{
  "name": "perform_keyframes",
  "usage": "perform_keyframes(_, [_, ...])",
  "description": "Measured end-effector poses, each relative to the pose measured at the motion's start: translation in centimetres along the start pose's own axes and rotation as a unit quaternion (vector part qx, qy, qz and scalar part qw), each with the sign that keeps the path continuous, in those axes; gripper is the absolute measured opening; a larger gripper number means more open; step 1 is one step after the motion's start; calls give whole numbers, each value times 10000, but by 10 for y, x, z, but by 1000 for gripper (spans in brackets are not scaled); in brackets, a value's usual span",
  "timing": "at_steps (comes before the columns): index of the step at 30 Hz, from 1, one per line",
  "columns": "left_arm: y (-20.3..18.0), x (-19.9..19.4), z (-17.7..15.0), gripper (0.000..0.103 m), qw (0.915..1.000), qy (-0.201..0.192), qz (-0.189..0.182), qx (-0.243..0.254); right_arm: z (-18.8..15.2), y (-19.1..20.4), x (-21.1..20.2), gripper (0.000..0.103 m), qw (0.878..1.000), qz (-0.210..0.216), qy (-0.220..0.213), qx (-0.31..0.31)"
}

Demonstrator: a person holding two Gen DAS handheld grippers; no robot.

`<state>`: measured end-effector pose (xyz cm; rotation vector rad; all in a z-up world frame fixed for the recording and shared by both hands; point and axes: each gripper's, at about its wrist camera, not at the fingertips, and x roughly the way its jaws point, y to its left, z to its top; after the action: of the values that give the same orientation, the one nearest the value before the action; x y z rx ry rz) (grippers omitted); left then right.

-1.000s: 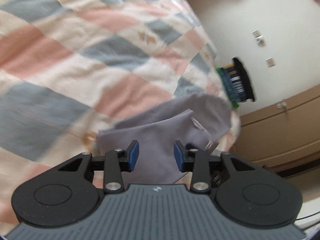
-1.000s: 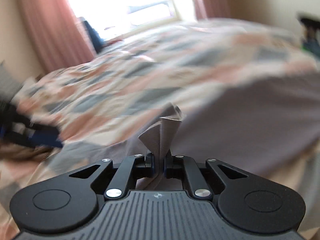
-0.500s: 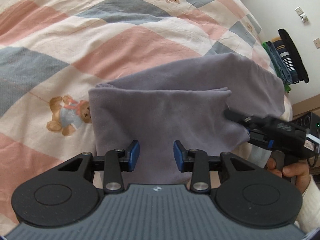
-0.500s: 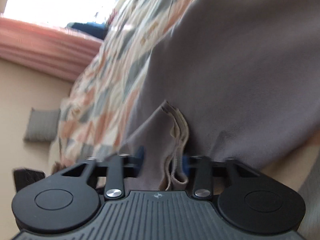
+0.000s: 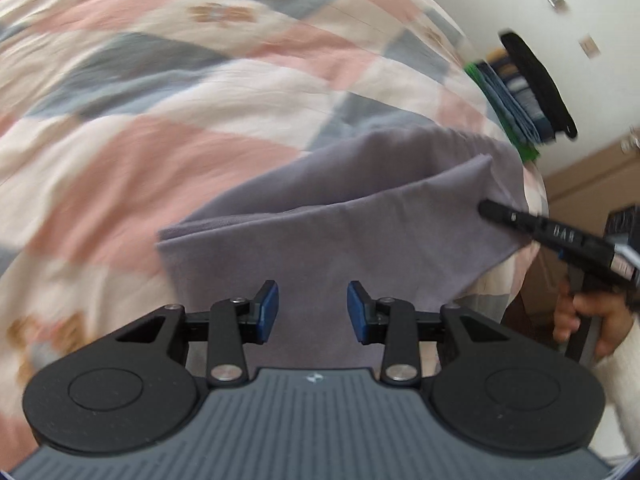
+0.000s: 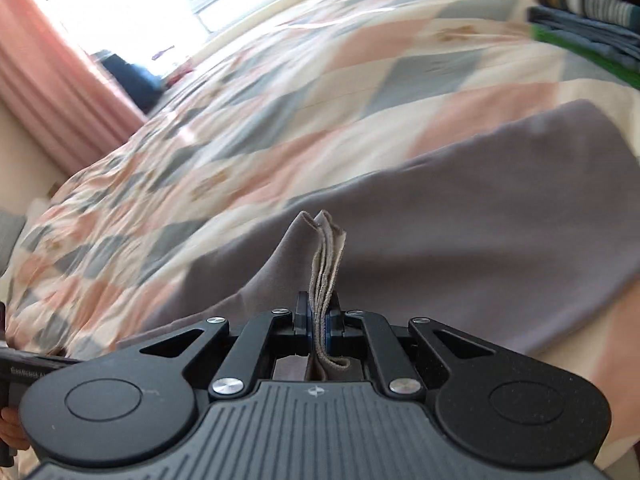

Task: Fold clothes
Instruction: 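Fold the held end over with the right gripper while the left gripper releases and smooths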

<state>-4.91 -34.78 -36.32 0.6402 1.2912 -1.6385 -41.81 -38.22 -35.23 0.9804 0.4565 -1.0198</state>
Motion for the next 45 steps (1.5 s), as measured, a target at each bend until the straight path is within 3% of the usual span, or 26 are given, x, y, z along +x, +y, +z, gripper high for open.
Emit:
perform_keyframes(5, [-28, 29, 12, 32, 9983, 185, 87, 538, 7, -27, -1, 6, 10000, 31, 22, 23])
perform_keyframes(14, [-58, 50, 19, 32, 9989, 170, 216, 375, 33, -80, -15, 5, 10000, 69, -56, -43])
perform_keyframes(28, [-104, 81, 32, 32, 9972, 65, 392, 627, 87, -164, -35, 5, 9983, -356, -428, -146])
perform_keyframes(36, [-105, 88, 35, 33, 9968, 127, 441, 657, 88, -183, -15, 4, 9972, -625, -355, -187])
perform_keyframes(42, [-107, 81, 37, 34, 9954, 36, 534, 801, 91, -183, -22, 4, 9934, -813, -803, -98])
perform_keyframes(45, [-104, 81, 37, 34, 9951, 46, 572, 808, 92, -189, -9, 5, 9941, -937, -542, -79])
